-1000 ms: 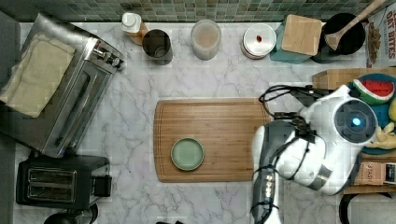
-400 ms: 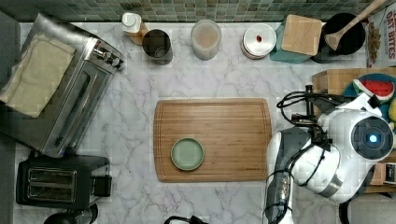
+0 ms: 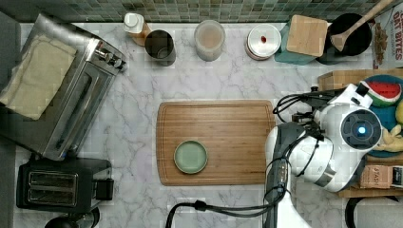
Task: Open the drawer.
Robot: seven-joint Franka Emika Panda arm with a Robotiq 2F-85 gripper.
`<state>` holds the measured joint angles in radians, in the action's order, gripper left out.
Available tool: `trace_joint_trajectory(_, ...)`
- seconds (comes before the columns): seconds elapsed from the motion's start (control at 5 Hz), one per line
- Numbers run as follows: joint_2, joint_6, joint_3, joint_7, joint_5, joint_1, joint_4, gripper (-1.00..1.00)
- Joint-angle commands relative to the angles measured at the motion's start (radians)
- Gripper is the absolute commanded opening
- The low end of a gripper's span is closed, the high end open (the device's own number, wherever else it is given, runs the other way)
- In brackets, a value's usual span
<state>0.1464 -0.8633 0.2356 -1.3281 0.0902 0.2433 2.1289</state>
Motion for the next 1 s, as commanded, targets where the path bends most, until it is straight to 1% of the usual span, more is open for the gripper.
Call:
trace_joint_trajectory(0.2,0.007,-0.036,0.070,0.084,0.132,-0.003,0.009,1.00)
trace_joint_trajectory(0.4,0.016,-0.034,0.069,0.096,0.142,0.013,0.012,1.00)
trace_joint_trajectory(0.6,0.017,-0.046,0.055,0.056,0.091,0.039,0.037,1.00)
trace_joint_trajectory(0.8,0.025,-0.061,0.039,0.048,0.031,0.048,0.056,1.00)
trace_joint_trajectory(1.0,0.013,-0.122,0.053,0.121,0.028,0.016,0.110,1.00)
